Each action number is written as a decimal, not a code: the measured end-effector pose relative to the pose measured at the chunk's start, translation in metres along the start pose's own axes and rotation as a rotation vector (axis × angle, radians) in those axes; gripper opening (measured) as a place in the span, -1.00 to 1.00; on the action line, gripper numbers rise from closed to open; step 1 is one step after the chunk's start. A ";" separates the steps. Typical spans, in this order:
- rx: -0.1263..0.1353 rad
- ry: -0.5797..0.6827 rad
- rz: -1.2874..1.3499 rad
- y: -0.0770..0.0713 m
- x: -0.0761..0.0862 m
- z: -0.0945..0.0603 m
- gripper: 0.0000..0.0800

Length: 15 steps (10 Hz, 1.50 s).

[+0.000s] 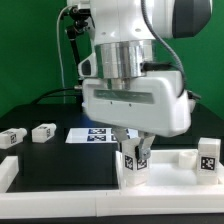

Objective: Assemble square table

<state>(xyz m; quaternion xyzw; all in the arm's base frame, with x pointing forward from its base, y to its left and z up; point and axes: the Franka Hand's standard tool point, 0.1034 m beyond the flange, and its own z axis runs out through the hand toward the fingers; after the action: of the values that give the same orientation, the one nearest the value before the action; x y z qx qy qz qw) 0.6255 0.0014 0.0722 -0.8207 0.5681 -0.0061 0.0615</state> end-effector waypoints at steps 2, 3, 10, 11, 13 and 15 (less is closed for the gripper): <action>0.009 -0.038 0.225 0.001 0.000 -0.001 -0.27; 0.003 -0.043 0.259 0.000 -0.002 -0.001 -0.27; -0.024 -0.008 -0.480 -0.004 -0.007 -0.001 0.61; -0.023 -0.009 -0.579 -0.003 -0.007 -0.001 0.62; -0.039 0.021 -0.935 -0.006 -0.004 -0.003 0.62; -0.049 0.045 -1.237 -0.011 -0.006 -0.004 0.62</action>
Offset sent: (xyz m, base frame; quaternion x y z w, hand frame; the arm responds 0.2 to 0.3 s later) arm 0.0000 0.0000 0.0000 0.0000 0.0000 0.0650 0.9979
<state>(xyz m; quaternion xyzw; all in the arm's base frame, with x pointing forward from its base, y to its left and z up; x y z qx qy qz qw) 0.6335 0.0104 0.0778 -0.9988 -0.0116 -0.0448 0.0156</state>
